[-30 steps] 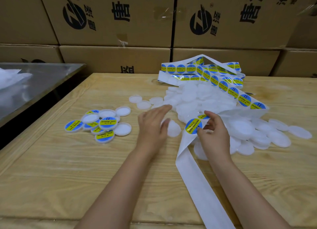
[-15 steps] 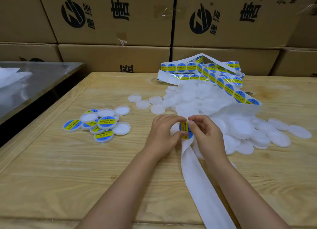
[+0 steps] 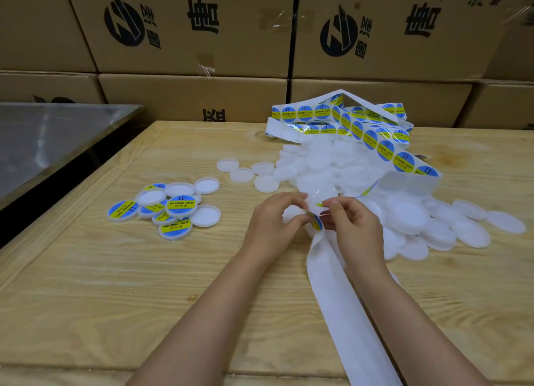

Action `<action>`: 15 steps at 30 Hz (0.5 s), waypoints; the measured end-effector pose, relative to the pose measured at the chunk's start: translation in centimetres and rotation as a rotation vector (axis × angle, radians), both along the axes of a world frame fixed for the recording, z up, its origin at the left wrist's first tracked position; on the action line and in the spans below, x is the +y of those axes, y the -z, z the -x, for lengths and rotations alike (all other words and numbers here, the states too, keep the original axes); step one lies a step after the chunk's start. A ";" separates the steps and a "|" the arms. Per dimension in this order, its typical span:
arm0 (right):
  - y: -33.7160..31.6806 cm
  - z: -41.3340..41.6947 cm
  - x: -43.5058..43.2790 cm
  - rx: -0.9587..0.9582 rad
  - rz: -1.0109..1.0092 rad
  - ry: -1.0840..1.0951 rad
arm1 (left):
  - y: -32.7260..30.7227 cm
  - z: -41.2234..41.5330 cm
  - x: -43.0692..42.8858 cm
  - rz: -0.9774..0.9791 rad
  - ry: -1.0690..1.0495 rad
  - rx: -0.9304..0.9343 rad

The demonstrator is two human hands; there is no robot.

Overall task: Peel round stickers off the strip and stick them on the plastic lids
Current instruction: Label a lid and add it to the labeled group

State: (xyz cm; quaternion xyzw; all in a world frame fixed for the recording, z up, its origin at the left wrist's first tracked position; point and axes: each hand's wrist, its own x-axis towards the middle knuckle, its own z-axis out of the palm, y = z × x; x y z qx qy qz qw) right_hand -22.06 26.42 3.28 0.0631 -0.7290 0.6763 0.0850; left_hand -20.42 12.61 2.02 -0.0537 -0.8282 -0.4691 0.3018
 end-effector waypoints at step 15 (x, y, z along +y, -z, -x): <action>-0.8 0.1 1.1 0.115 -0.665 0.295 | -0.7 0.3 -1.4 -0.427 0.006 -0.066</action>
